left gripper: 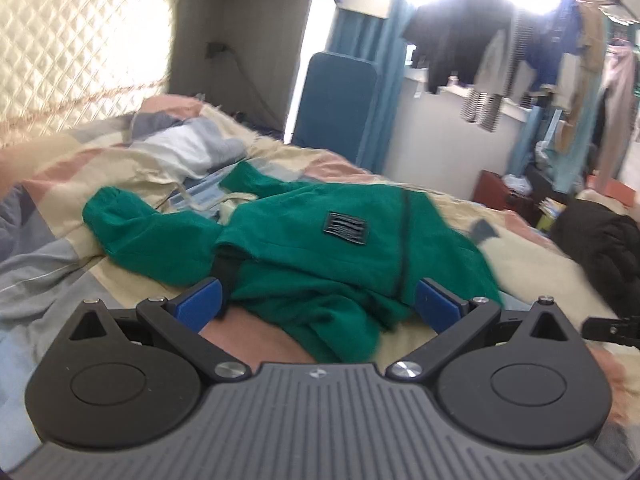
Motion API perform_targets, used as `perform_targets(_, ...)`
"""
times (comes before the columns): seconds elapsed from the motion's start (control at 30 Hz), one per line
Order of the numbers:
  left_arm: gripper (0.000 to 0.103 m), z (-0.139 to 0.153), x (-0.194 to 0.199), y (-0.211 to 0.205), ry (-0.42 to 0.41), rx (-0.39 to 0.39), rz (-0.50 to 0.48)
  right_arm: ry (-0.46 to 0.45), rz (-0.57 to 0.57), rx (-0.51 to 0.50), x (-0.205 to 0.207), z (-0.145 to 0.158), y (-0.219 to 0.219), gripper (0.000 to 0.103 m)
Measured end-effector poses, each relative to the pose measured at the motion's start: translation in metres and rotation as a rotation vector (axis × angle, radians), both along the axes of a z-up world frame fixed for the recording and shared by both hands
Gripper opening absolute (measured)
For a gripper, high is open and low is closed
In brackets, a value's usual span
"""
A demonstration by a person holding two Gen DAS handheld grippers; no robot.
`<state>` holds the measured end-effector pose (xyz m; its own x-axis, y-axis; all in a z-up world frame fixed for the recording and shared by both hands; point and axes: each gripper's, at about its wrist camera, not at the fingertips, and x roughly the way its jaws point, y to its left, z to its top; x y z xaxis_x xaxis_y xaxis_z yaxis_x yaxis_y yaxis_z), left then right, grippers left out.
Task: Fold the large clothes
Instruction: 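Lower both grippers onto the green sweatshirt and close them on the fabric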
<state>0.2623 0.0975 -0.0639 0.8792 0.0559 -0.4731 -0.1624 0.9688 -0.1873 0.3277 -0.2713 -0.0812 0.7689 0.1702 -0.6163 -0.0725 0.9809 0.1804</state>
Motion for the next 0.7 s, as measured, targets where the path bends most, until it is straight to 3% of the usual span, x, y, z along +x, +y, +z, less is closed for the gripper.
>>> perform_targets(0.17, 0.103, -0.059, 0.072, 0.044, 0.036, -0.015, 0.072, 0.021, -0.024, 0.056, 0.064, -0.051, 0.010, 0.103)
perform_targets(0.33, 0.103, -0.113, 0.117, 0.084, -0.013, -0.071, 0.132, -0.020, -0.034, 0.180, 0.102, -0.100, 0.010, 0.103)
perform_targets(0.57, 0.100, -0.136, 0.147, 0.107, -0.130, -0.169, 0.118, -0.184, -0.109, 0.219, 0.139, -0.129, 0.006, 0.103)
perform_targets(0.7, 0.089, -0.136, 0.157, 0.114, -0.179, -0.225, 0.116, -0.193, -0.084, 0.268, 0.159, -0.146, 0.004, 0.103)
